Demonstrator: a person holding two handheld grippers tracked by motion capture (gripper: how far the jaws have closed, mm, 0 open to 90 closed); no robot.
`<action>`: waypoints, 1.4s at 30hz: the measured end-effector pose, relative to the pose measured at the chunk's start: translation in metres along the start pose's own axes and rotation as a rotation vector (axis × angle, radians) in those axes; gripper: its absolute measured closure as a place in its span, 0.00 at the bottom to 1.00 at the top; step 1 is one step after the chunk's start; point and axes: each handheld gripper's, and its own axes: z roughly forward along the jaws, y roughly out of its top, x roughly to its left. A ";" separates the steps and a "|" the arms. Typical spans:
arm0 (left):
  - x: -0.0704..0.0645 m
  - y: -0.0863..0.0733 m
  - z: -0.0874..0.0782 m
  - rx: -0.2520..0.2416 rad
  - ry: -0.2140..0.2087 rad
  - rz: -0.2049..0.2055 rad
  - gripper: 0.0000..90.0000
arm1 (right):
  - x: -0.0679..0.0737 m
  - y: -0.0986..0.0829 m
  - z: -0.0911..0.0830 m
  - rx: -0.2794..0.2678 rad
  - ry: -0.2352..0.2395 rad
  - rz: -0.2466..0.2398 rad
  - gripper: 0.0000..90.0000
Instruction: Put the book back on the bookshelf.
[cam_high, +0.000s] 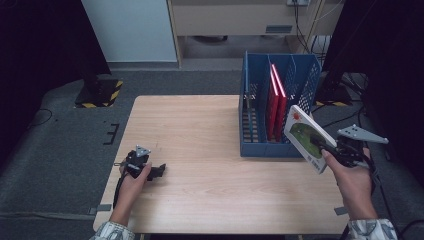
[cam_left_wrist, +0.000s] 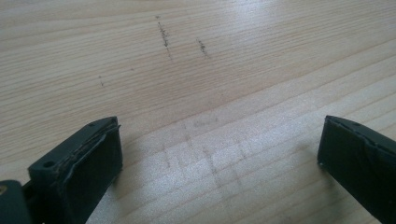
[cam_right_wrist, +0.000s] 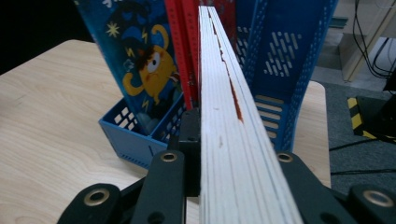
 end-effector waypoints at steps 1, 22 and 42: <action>0.000 0.000 0.000 0.000 0.000 0.000 0.00 | -0.001 0.000 0.001 0.001 -0.006 0.003 0.84; 0.000 0.000 0.000 0.000 -0.001 0.001 0.00 | -0.019 0.012 0.021 0.010 -0.085 0.021 0.84; 0.000 0.001 0.001 0.000 -0.003 0.004 0.00 | -0.021 0.040 0.050 -0.008 -0.135 0.016 0.84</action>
